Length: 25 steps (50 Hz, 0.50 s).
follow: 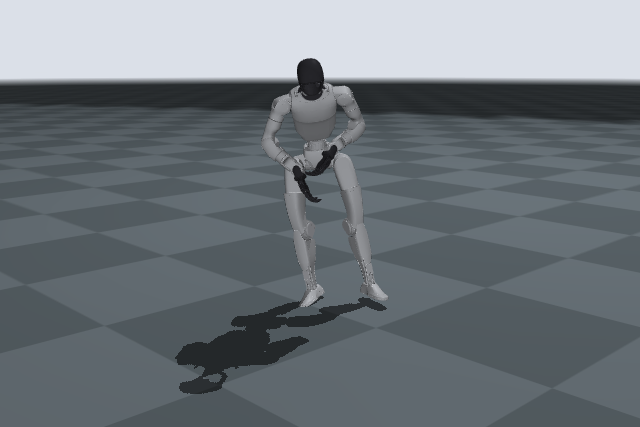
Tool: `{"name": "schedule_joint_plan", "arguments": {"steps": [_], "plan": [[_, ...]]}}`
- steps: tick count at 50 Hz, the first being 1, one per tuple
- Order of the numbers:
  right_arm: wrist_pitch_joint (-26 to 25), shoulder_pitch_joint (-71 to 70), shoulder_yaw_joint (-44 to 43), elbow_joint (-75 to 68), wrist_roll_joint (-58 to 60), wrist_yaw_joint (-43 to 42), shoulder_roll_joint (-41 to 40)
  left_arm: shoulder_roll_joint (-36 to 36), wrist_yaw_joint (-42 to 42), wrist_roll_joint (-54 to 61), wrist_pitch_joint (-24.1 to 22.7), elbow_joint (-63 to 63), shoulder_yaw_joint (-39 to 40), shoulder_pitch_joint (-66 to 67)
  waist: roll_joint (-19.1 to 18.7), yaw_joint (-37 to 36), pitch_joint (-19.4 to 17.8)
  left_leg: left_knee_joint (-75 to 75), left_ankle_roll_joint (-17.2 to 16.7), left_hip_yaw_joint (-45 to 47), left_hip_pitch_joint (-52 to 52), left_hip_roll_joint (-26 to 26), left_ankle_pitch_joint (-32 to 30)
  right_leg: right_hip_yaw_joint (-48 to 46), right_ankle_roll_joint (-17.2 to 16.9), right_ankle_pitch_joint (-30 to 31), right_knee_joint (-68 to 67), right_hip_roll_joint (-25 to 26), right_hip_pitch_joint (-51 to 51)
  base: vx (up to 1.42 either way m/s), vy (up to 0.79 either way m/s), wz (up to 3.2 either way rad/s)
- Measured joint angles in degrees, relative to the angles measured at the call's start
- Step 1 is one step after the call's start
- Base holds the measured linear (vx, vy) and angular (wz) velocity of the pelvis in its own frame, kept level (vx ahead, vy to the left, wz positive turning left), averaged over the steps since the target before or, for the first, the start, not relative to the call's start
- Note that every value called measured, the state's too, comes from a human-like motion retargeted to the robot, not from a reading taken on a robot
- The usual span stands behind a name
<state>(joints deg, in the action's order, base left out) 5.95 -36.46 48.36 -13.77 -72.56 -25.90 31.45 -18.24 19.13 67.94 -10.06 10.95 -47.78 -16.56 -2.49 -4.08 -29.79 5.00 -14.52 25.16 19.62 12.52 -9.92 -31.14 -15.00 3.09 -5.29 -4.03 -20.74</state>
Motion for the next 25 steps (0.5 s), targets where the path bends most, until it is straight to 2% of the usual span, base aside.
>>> {"name": "schedule_joint_plan", "arguments": {"steps": [3,5,8,10,12,15,19,22,23,25], "plan": [[-0.64,-11.65,-5.83,-17.58,6.07,-2.09,-6.33,4.20,0.59,-5.40,0.50,-10.55,-0.60,-13.85,0.60,0.12,0.00,0.00,-0.47,5.44,1.83,0.44,0.87,-0.22,0.00,0.56,-0.35,0.07,-0.90,-0.10,0.19,-0.13],[-2.19,-20.66,-11.80,-32.23,8.65,-3.11,-9.77,7.85,1.86,-10.47,1.01,-22.07,-1.10,-24.59,0.79,-0.10,0.00,0.00,-0.48,8.39,2.93,0.43,0.97,-0.26,0.00,1.07,-0.27,-0.04,-1.58,-0.11,0.24,-0.13],[-3.14,-32.88,-22.80,-49.50,6.73,-4.93,-10.85,14.10,6.97,-19.39,2.78,-43.64,-3.13,-39.02,0.82,-0.48,0.00,0.00,-0.48,10.43,3.54,0.18,0.66,0.01,0.00,1.60,0.39,-0.35,-1.86,-0.04,0.26,-0.13],[-2.11,-37.30,-27.94,-53.45,5.13,-5.77,-9.85,17.21,11.16,-22.60,3.74,-54.64,-3.56,-44.60,0.98,-0.52,0.00,0.00,-0.48,10.85,3.72,-0.27,0.44,0.28,0.00,1.99,0.99,-0.76,-1.87,0.00,0.29,-0.12],[-1.33,-37.69,-27.50,-51.28,4.03,-5.74,-9.37,17.71,14.19,-21.81,2.28,-56.50,-2.32,-44.96,1.77,-0.61,0.00,0.00,-0.48,11.07,4.23,-0.87,0.27,0.58,0.00,2.75,1.77,-1.15,-2.19,-0.01,0.30,-0.15],[1.34,-30.85,-19.09,-38.70,1.32,-4.45,-9.19,13.96,12.99,-16.65,-2.11,-43.67,0.83,-36.33,3.05,-0.47,0.00,0.00,-0.48,11.40,4.25,-1.54,0.37,0.92,0.00,4.00,2.96,-1.41,-1.91,0.05,0.26,-0.18],[6.07,-11.88,-11.18,-11.61,-5.00,-4.07,-7.47,4.81,5.65,-8.94,-1.17,-18.33,2.41,-15.10,4.25,-0.43,0.29,0.00,-0.48,11.94,2.60,-1.99,1.20,1.73,0.00,5.27,4.48,-1.38,0.18,0.14,0.22,-0.17],[5.78,-0.66,-7.58,3.00,-8.67,-0.10,-5.02,-0.42,2.32,-3.38,-0.27,-6.80,2.90,-2.27,4.87,-1.52,0.02,0.00,-0.47,12.03,1.86,-2.12,1.92,2.44,0.00,5.81,5.24,-1.32,1.22,0.14,0.21,-0.10],[4.90,3.09,-7.80,6.09,-8.69,-0.15,-4.45,-0.10,2.07,-3.28,0.15,-4.22,3.90,2.45,4.50,-2.11,0.06,0.00,-0.47,11.91,1.26,-2.17,2.25,2.42,0.00,5.66,5.20,-1.40,1.86,0.15,0.21,0.08],[3.40,7.70,-7.37,9.99,-7.56,3.10,-2.98,-0.43,-6.13,-0.90,1.10,0.19,5.08,8.88,3.81,-2.97,0.61,-8.49,-0.46,12.06,4.98,-0.14,7.08,1.06,0.00,3.65,1.00,-3.05,0.22,0.10,0.26,0.27]]}}
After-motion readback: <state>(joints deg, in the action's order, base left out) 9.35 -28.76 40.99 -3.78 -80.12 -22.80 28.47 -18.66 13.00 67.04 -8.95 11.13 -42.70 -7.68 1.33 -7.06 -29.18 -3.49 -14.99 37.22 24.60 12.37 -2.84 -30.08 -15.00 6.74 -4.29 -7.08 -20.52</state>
